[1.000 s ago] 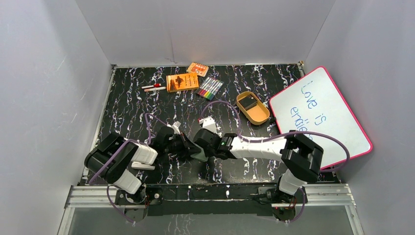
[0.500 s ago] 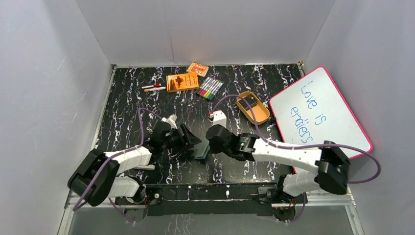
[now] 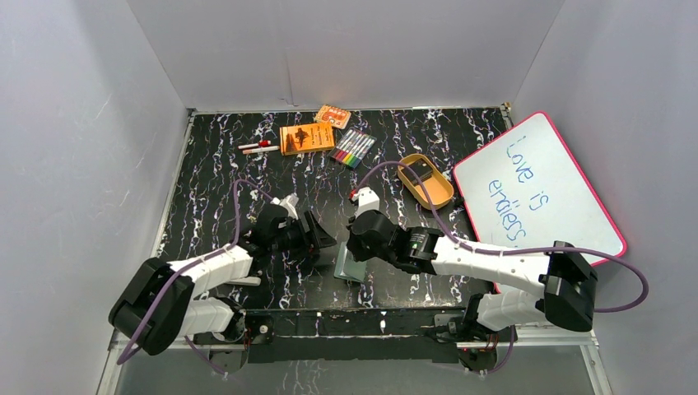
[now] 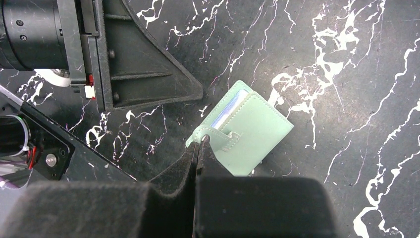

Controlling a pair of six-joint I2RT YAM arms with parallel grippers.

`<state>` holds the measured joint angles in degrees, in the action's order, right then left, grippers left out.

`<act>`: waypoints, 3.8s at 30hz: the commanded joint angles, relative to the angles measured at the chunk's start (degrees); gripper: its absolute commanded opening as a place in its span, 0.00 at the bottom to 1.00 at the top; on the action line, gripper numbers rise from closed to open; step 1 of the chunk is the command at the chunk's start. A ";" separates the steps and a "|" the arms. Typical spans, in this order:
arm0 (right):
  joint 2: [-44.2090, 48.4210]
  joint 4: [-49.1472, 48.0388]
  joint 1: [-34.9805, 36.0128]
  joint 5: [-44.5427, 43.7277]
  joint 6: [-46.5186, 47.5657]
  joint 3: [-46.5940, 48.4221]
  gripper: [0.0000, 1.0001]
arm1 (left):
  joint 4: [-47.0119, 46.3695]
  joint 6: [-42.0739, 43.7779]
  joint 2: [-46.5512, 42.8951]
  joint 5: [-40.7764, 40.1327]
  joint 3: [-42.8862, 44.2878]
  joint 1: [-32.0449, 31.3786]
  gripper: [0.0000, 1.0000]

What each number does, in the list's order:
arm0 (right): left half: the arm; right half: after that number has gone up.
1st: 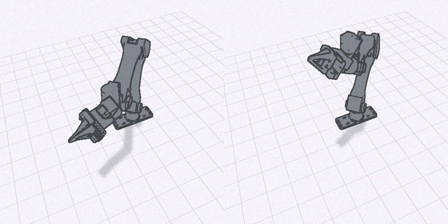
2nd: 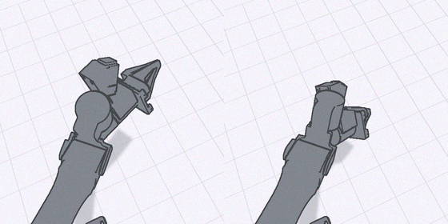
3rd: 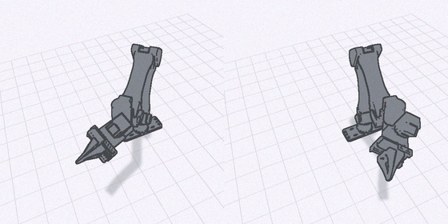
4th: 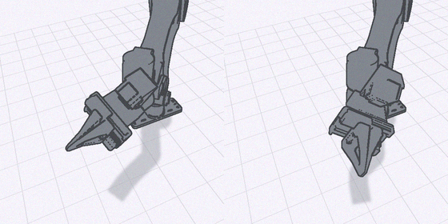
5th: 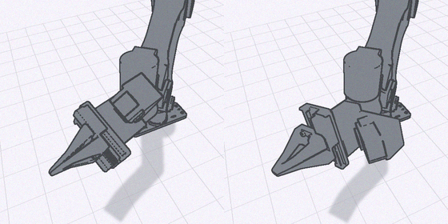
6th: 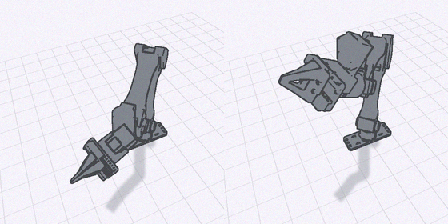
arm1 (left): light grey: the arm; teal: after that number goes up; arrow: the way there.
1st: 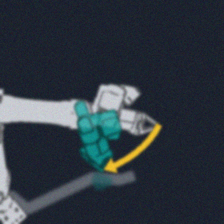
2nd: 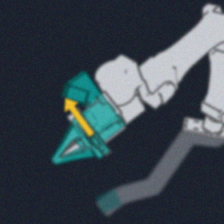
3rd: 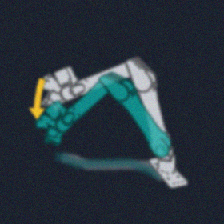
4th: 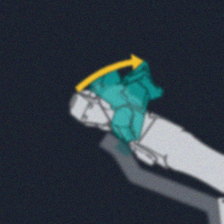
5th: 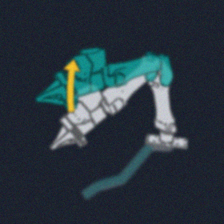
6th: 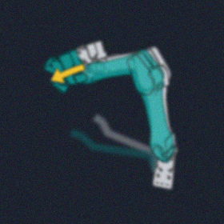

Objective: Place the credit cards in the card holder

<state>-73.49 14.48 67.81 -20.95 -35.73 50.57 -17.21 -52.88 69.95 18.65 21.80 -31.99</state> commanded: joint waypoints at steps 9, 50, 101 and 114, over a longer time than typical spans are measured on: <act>4.79 5.52 -0.23 -9.26 -7.65 -5.39 0.00 | -6.65 0.74 7.94 5.98 0.66 -1.61 0.66; 5.82 25.96 -0.51 -11.02 -32.25 -17.59 0.00 | -14.49 0.33 23.79 10.27 4.56 -6.81 0.34; 3.57 4.73 -10.07 7.45 -13.68 -18.34 0.42 | -15.23 0.55 17.97 8.56 1.96 -8.00 0.33; 2.96 -0.32 -10.99 9.14 -14.29 -24.62 0.38 | -13.72 1.82 16.97 10.58 3.76 -8.00 0.44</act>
<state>-68.95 14.22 57.08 -13.72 -49.52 29.61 -32.42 -52.58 87.09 28.05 24.18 -39.88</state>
